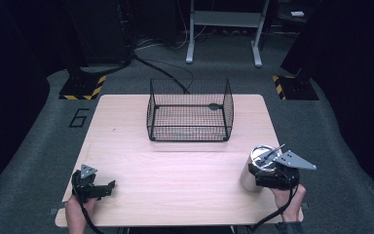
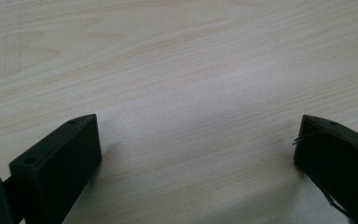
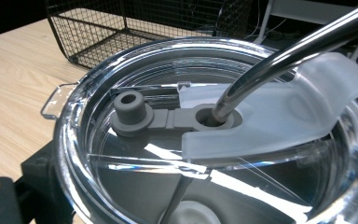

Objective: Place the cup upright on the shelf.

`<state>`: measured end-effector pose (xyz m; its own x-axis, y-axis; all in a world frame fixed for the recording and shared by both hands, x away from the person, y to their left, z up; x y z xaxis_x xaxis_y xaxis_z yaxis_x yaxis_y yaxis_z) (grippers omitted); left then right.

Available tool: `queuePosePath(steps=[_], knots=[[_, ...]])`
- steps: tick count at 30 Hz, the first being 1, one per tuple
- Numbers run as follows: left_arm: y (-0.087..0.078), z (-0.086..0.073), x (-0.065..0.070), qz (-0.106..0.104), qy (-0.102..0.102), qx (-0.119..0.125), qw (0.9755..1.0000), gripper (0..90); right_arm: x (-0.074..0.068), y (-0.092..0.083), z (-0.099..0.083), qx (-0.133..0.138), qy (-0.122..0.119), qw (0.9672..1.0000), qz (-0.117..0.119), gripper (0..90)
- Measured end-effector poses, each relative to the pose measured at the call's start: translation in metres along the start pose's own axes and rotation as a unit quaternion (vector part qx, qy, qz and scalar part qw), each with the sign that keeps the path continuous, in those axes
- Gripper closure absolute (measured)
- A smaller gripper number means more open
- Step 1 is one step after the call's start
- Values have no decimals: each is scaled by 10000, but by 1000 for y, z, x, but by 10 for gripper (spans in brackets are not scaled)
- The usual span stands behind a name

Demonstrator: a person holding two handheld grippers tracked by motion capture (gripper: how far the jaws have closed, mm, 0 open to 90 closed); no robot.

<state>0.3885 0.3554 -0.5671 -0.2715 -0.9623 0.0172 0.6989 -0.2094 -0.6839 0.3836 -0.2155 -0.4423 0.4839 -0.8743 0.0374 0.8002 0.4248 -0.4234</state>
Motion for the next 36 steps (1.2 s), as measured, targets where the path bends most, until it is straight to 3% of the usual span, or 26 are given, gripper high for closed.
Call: queuePosePath(steps=[14,20,36], knots=[[0,0,-1,-6,44,-36,10000,4,-6,11,37,155,-84,9996,229,39],[-1,0,0,-15,34,-60,10000,4,-12,22,56,146,-221,9989,392,39],[0,0,0,-8,21,-12,10000,4,-28,49,94,183,-305,9967,735,40]])
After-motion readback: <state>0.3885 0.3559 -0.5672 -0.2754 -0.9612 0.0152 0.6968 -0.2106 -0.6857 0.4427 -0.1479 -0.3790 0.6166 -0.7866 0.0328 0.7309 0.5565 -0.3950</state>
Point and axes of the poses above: each handheld gripper's, and its own axes: y roughly forward along the jaws, z roughly out of its top, x roughly to its right, the point moved 5 cm from there along y, roughly forward along the jaws, and after that the axes turned 2 degrees about -y, right-handed, at the moved point
